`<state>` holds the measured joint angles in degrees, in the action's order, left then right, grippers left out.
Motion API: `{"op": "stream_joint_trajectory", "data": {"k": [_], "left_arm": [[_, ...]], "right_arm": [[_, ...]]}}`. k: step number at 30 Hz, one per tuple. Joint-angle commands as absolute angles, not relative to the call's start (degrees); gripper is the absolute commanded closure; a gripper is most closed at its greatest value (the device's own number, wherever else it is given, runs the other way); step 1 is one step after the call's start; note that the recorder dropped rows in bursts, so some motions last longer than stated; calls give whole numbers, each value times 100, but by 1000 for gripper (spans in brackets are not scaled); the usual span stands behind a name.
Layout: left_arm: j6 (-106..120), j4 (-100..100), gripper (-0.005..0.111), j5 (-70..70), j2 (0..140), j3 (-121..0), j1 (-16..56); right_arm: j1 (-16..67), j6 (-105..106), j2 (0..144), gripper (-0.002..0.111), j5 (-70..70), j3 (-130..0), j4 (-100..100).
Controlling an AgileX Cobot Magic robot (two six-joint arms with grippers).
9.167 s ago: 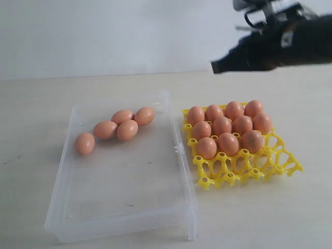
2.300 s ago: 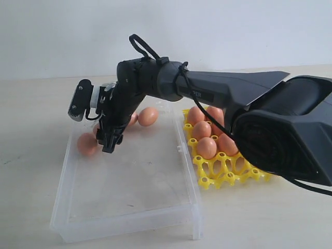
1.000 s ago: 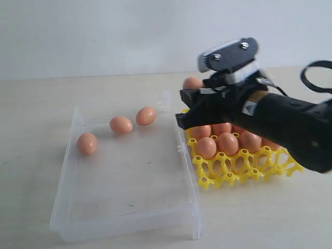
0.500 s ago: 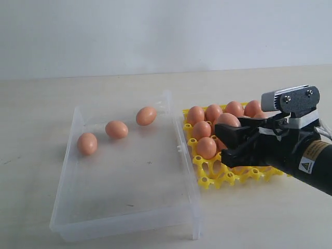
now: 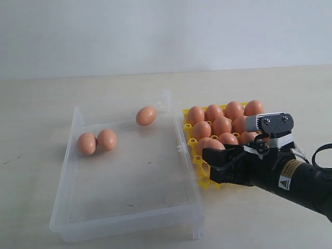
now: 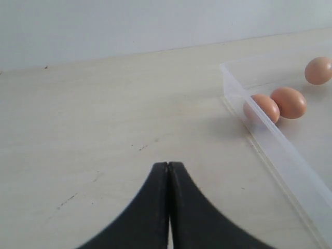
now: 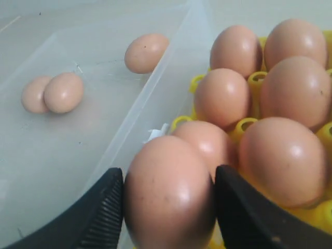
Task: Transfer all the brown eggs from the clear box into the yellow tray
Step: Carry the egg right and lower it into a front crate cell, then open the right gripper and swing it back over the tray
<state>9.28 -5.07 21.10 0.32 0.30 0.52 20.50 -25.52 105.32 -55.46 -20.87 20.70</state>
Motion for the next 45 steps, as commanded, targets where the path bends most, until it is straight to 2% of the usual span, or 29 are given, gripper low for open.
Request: {"op": "stream_joint_trajectory", "data": {"k": [1,3,4,6,11,15,17,20,24,25,28,31,37,40,42,45], "left_arm": [[899,-528,107,2066,0,0,60],[899,-528,107,2066,0,0,60],[899,-528,107,2066,0,0,60],[899,-528,107,2066,0,0,60],[899,-528,107,2066,0,0,60],[899,-528,107,2066,0,0,60],[899,-528,107,2066,0,0,60],[899,-528,107,2066,0,0,60],[899,-528,107,2066,0,0,60],[899,-528,107,2066,0,0,60],[899,-528,107,2066,0,0,60],[899,-528,107,2066,0,0,60],[899,-528,107,2066,0,0,60],[899,-528,107,2066,0,0,60],[899,-528,107,2066,0,0,60],[899,-528,107,2066,0,0,60]], "right_arm": [[2018,-2961,10608,94,-5481,-2157,2185],[2018,-3129,10608,81,-5365,-2157,2199],[2018,-3156,10608,70,-5294,-2157,2253],[2018,-3156,10608,62,-5288,-2157,2253],[2018,-3156,10608,50,-5288,-2157,2253],[2018,-3156,10568,48,-5288,-2157,2253],[2018,-3156,10386,51,-5274,-2157,2351],[2018,-3277,9689,63,-5058,-2157,2626],[2113,-4026,8407,102,-3256,-2808,3875],[2212,-4597,8140,108,-2642,-3124,4395],[2568,-6303,7768,108,-1292,-4062,5829],[2932,-8204,7846,108,-840,-5108,7209],[3434,-9849,8979,108,-1860,-6642,9027],[3533,-11402,9756,108,-2344,-7241,9995],[3533,-11524,10265,108,-3056,-7518,9995],[3565,-11440,10719,108,-3308,-7695,9995]]}}
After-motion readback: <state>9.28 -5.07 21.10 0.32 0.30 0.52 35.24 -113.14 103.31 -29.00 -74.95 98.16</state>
